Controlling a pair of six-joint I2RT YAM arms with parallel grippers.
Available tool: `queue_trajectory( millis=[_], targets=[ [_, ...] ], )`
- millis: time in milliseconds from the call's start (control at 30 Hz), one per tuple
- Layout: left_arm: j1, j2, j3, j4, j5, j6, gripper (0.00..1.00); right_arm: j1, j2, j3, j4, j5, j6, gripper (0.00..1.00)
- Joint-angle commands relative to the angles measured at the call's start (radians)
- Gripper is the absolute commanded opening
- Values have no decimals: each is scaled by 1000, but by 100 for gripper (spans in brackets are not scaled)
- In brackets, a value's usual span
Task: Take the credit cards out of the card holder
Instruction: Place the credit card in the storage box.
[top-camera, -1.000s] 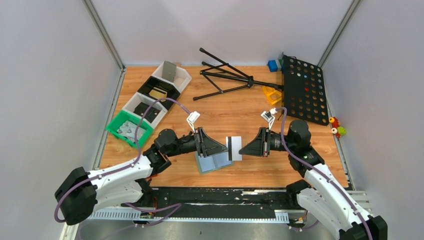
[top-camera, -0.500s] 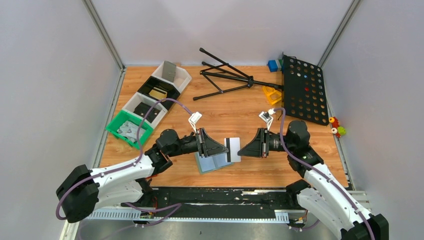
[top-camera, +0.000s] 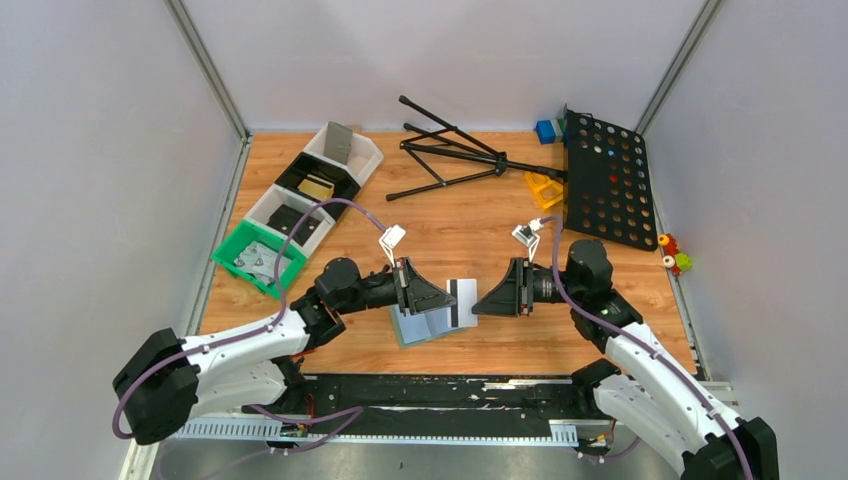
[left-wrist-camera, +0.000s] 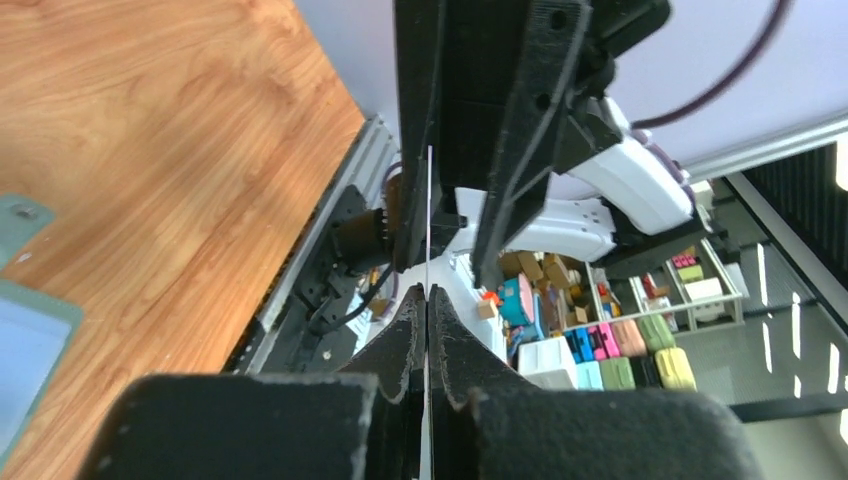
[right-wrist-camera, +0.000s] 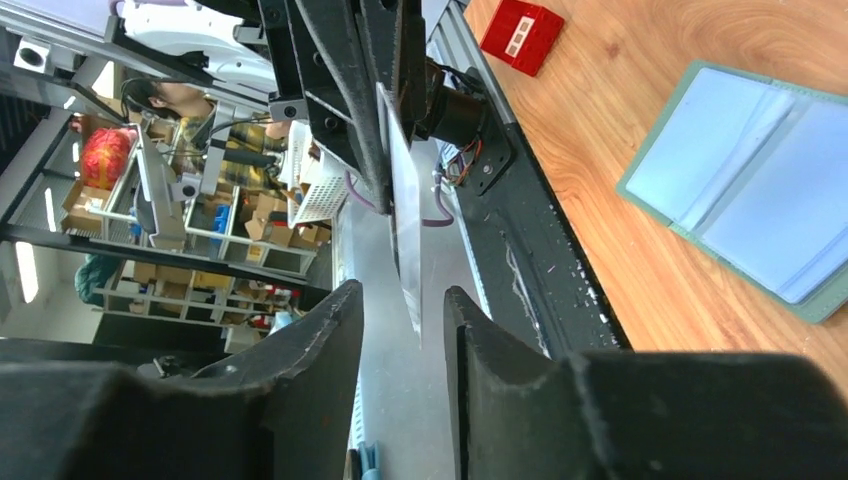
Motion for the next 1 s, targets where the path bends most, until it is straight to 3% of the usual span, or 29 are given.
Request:
queue_trajectory(
  millis=[0,67,167,300,400,567,767,967],
  targets=[
    [-7,-43,53,-200,-73,83,0,6,10,43,-111,51,-109,41],
    [-7,-74,111,-444,-190,162,0,6,18,72,-225,107,-184,44],
    [-1,-125,220,-859,-475,234,0,6,37,100,-366,206,-267,46],
    [79,-168,327,-1157,-711,295,0,6,45,98,-397,222,-299,45],
    [229,-182,397,-1346,-866,334,0,6,41,96,-402,227,-301,44],
    [531,-218,416,-1386,-893,422,0,6,44,126,-450,241,-335,44],
    [920,-163,386,-1285,-660,481,0,5,37,138,-469,243,-344,44],
    [1107,-15,401,-1162,-494,469,0,6,33,133,-473,229,-345,44]
  ],
)
